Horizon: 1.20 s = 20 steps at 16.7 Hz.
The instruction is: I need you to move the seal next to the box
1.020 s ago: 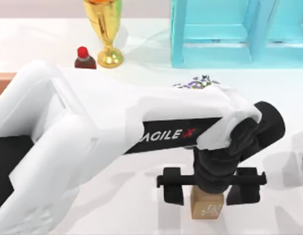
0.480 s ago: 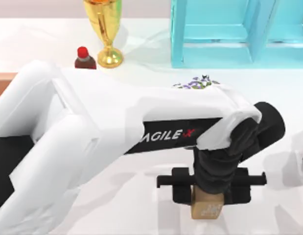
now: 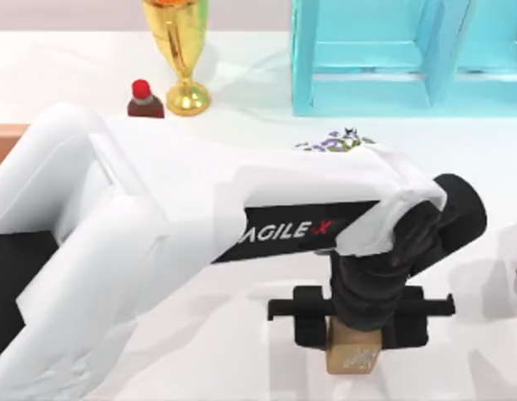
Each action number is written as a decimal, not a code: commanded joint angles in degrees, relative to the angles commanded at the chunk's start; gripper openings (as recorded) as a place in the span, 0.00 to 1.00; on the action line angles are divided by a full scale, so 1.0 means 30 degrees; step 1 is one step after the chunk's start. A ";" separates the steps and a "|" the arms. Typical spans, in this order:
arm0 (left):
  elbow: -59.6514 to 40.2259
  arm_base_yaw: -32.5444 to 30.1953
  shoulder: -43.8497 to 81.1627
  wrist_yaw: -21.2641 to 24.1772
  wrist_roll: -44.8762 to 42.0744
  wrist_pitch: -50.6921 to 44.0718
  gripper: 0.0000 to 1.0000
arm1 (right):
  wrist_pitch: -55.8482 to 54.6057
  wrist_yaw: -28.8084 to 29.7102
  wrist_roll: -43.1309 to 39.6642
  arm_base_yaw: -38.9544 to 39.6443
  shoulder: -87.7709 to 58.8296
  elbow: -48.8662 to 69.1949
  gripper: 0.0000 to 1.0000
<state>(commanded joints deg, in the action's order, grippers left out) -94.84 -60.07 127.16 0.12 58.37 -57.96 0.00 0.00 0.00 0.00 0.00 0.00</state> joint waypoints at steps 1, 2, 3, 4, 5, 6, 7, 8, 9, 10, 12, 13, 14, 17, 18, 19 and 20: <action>-0.0027 0.0013 -0.0022 0.0003 -0.0021 -0.0003 0.00 | 0.0000 0.0000 0.0000 0.0000 0.0000 0.0000 1.00; -0.0085 0.0017 -0.0047 0.0004 -0.0017 -0.0071 0.00 | 0.0000 0.0000 0.0000 0.0000 0.0000 0.0000 1.00; -0.0286 0.0022 -0.0111 0.0010 -0.0003 -0.0339 0.00 | 0.0000 0.0000 0.0000 0.0000 0.0000 0.0000 1.00; -0.0580 0.0029 -0.0207 0.0020 0.0022 -0.0756 0.00 | 0.0000 0.0000 0.0000 0.0000 0.0000 0.0000 1.00; -0.0944 0.0033 -0.0327 0.0025 0.0049 -0.1251 0.00 | 0.0000 0.0000 0.0000 0.0000 0.0000 0.0000 1.00; -0.1331 0.0020 -0.0474 0.0021 0.0046 -0.1791 0.00 | 0.0000 0.0000 0.0000 0.0000 0.0000 0.0000 1.00; -0.1720 0.0011 -0.0640 0.0008 0.0033 -0.2360 0.00 | 0.0000 0.0000 0.0000 0.0000 0.0000 0.0000 1.00; -0.2068 0.0005 -0.0787 -0.0003 0.0022 -0.2858 0.00 | 0.0000 0.0000 0.0000 0.0000 0.0000 0.0000 1.00; -0.2320 -0.0001 -0.0896 -0.0007 0.0014 -0.3189 0.00 | 0.0000 0.0000 0.0000 0.0000 0.0000 0.0000 1.00; -0.2426 -0.0007 -0.0935 -0.0005 0.0010 -0.3315 0.00 | 0.0000 0.0000 0.0000 0.0000 0.0000 0.0000 1.00; -0.2426 -0.0007 -0.0935 -0.0005 0.0010 -0.3315 0.00 | 0.0000 0.0000 0.0000 0.0000 0.0000 0.0000 1.00; -0.2380 0.0013 -0.0846 -0.0006 -0.0019 -0.3271 0.00 | 0.0000 0.0000 0.0000 0.0000 0.0000 0.0000 1.00; -0.2348 0.0046 -0.0882 -0.0006 -0.0049 -0.3278 0.00 | 0.0000 0.0000 0.0000 0.0000 0.0000 0.0000 1.00; -0.1436 0.1074 -0.2012 -0.0015 -0.0890 -0.3577 0.00 | 0.0000 0.0000 0.0000 0.0000 0.0000 0.0000 1.00; -0.0910 0.1687 -0.2739 -0.0016 -0.1396 -0.3769 0.00 | 0.0000 0.0000 0.0000 0.0000 0.0000 0.0000 1.00; -0.0286 0.2373 -0.3632 -0.0015 -0.2010 -0.3995 0.00 | 0.0000 0.0000 0.0000 0.0000 0.0000 0.0000 1.00; 0.0418 0.3125 -0.4606 -0.0011 -0.2721 -0.4246 0.00 | 0.0000 0.0000 0.0000 0.0000 0.0000 0.0000 1.00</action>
<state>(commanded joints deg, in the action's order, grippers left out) -93.58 -50.69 113.34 0.09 50.21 -70.70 0.00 0.00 0.00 0.00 0.00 0.00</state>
